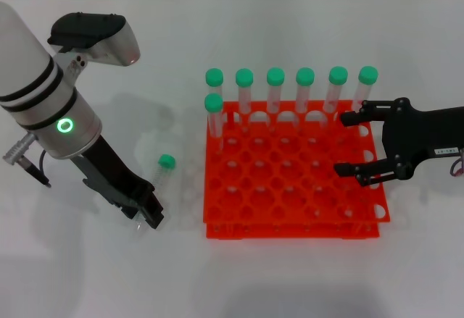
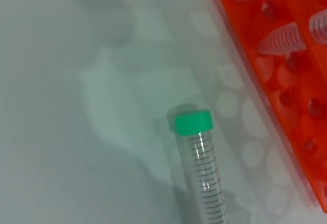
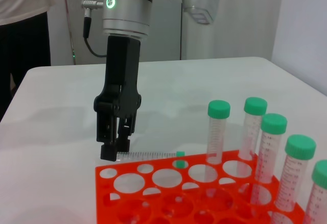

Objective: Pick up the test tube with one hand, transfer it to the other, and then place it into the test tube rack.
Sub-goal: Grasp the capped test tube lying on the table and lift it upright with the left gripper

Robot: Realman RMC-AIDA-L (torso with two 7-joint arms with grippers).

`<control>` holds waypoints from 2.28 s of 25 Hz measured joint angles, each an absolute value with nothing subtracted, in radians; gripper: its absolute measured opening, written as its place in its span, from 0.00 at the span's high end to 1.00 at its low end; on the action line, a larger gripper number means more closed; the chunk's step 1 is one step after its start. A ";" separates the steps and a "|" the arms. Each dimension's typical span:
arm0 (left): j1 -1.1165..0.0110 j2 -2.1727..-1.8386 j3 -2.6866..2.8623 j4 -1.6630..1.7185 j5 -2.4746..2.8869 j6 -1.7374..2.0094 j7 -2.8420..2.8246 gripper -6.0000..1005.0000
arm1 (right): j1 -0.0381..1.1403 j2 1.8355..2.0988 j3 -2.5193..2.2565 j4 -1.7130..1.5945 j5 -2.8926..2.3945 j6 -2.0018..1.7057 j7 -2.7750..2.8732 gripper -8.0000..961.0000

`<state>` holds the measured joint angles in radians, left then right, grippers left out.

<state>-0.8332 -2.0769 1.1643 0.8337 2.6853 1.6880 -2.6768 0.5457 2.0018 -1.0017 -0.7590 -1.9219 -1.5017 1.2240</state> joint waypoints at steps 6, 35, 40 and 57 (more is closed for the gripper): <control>-0.842 -2.077 1.164 0.812 2.685 1.678 -2.675 0.55 | 0.548 2.003 -1.002 -0.760 -1.921 -1.501 1.224 0.11; -0.871 -2.079 1.199 0.759 2.688 1.645 -2.677 0.89 | 0.548 2.008 -1.000 -0.772 -1.919 -1.500 1.224 0.11; -0.871 -2.079 1.202 0.755 2.702 1.641 -2.677 0.82 | 0.549 2.008 -1.000 -0.773 -1.919 -1.500 1.224 0.11; -0.882 -2.079 1.204 0.759 2.704 1.646 -2.673 0.73 | 0.556 2.008 -1.000 -0.773 -1.917 -1.494 1.225 0.11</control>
<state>-0.8823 -2.0786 1.2043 0.7594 2.7035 1.6465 -2.6729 0.5559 2.0079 -1.0001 -0.7732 -1.9168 -1.4941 1.2252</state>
